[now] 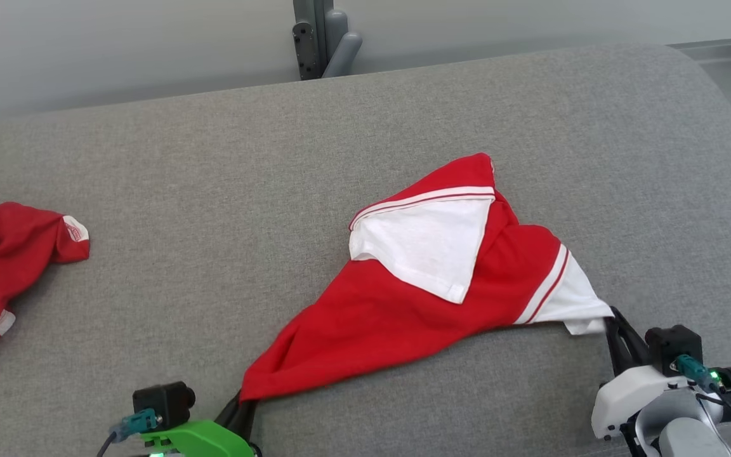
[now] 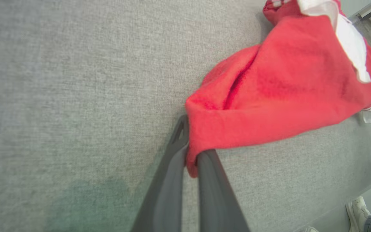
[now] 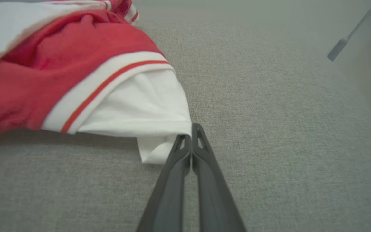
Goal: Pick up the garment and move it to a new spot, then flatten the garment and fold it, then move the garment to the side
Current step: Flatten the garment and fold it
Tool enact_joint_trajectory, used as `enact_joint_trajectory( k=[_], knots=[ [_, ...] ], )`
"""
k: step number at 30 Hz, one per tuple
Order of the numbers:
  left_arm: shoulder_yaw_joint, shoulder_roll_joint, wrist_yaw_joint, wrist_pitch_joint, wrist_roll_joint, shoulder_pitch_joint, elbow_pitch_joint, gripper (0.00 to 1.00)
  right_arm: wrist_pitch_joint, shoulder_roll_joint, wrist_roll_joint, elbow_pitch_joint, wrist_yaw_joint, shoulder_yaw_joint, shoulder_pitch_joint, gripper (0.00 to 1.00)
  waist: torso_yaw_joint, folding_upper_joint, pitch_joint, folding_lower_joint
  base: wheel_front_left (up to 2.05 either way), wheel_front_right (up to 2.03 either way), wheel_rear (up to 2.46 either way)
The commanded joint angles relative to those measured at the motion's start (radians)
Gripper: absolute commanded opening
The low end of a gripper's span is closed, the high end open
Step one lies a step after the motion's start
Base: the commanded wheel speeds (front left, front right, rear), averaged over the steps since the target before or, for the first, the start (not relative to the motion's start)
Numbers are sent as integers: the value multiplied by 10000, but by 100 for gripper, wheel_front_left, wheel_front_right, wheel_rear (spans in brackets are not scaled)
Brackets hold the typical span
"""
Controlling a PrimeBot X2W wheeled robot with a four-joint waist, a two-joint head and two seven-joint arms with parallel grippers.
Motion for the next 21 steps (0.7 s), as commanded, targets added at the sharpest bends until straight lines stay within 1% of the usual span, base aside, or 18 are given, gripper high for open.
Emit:
enact_joint_trajectory(
  k=[1,4,7,10,13,14,15,16,17,19,21],
  knots=[
    [88,68,71,-122,104,58,-115,0,-107,39,136,-180,-17,-69,-50,0,-3,46,-92,0,0,0,0],
    [369,376,284,-367,181,100,-808,0,-185,38,430,-975,-17,-199,-4,0,-28,46,-279,0,0,0,0],
    [676,851,574,-423,309,8,-2036,0,-73,-87,746,-2318,-17,-425,104,0,-35,46,-505,0,0,0,0],
    [1028,1595,936,-236,454,-269,-3507,0,318,-230,1099,-4052,-17,-639,174,0,-43,46,-748,0,0,0,0],
    [1341,2477,1206,315,679,-751,-4980,0,1045,-513,1310,-5984,-17,-850,59,0,-31,46,-906,0,0,0,0],
    [1433,2750,1209,561,699,-984,-5441,0,1323,-671,1286,-6577,-17,-888,-45,0,-31,46,-917,0,0,0,0],
    [1433,2750,1209,561,699,-984,-5441,0,1323,-671,1286,-6577,-17,-888,-45,0,-31,46,-917,0,0,0,0],
    [1582,3024,1213,839,669,-1231,-5809,0,1609,-791,1305,-7158,-17,-929,-183,0,-35,46,-907,0,0,0,0],
    [1761,3673,1157,1535,770,-1879,-6382,0,2161,-1127,1499,-8090,-17,-1000,-533,0,-37,46,-843,0,0,0,0],
    [1925,4116,1055,2228,795,-2594,-6790,0,2621,-1511,1697,-8731,-17,-1060,-999,0,-62,46,-750,0,0,0,0],
    [1990,4461,906,2938,785,-3308,-7064,0,2990,-1947,1836,-9122,-17,-1150,-1512,0,-101,46,-635,0,0,0,0]
  ],
)
